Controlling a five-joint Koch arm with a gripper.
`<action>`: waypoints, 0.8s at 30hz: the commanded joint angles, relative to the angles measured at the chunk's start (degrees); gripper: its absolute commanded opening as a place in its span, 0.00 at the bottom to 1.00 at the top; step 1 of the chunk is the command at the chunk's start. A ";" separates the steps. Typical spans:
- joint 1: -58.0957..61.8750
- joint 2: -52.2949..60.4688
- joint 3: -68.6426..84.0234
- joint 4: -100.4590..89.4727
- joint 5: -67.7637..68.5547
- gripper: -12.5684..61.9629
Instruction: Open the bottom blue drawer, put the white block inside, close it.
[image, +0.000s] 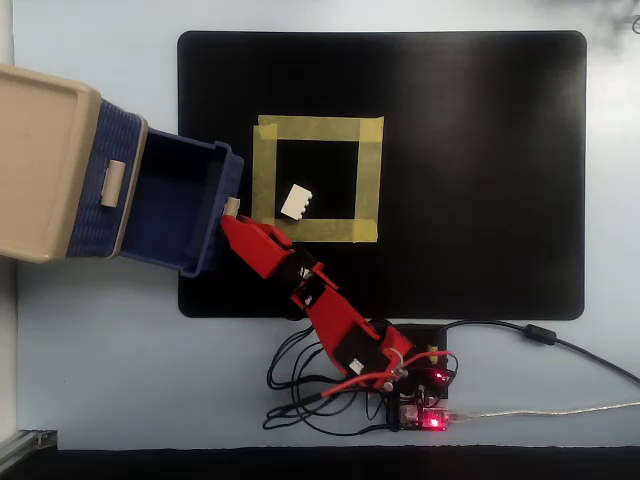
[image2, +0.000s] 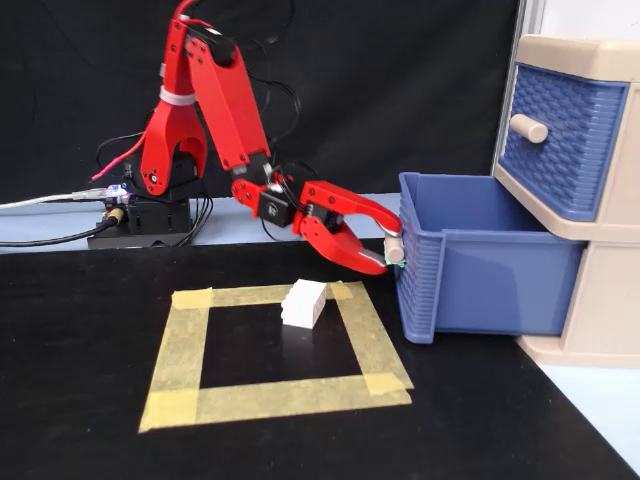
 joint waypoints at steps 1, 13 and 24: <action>0.70 12.39 0.79 17.05 0.79 0.62; 12.92 18.46 -52.12 127.09 6.68 0.62; 18.54 -1.23 -67.06 127.27 15.21 0.62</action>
